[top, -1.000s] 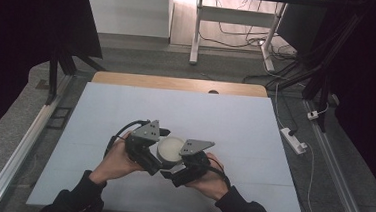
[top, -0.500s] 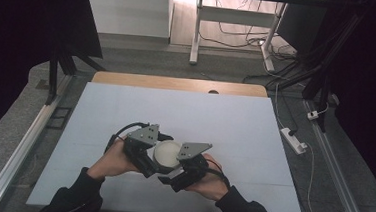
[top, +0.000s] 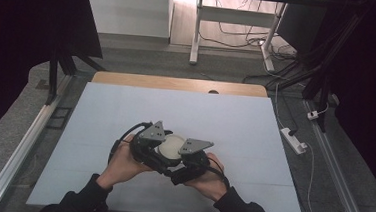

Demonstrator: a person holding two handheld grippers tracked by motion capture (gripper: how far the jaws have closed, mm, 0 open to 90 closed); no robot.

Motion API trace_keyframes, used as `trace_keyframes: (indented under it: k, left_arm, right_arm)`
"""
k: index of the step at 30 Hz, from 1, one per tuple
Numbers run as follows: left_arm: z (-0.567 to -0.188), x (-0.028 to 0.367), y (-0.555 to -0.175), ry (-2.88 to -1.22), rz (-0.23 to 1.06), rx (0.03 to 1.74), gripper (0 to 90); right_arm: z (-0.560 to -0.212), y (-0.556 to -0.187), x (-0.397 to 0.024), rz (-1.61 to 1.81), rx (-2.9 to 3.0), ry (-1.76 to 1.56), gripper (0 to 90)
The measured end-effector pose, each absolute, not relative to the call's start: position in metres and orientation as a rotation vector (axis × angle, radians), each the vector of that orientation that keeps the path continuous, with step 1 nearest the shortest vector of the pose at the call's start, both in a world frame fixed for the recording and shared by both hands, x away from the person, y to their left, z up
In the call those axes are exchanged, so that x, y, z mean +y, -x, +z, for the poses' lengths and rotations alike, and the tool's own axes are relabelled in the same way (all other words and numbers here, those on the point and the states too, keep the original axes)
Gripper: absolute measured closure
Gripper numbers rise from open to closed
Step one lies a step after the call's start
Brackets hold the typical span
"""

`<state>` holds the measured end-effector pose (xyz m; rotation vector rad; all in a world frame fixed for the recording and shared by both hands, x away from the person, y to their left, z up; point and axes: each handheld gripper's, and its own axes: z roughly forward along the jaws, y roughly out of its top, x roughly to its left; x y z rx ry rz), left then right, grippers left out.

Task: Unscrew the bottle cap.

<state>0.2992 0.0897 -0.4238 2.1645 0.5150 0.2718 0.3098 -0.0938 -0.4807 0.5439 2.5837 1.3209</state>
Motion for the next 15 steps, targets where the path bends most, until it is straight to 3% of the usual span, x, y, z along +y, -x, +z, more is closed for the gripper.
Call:
trace_keyframes:
  k: [15]
  left_arm:
    - [-0.4188,0.0923,-0.2973,-2.133,0.268,0.525,8.1]
  right_arm:
    - [-0.4803,-0.3099,-0.0945,1.340,2.585,-0.542,7.0]
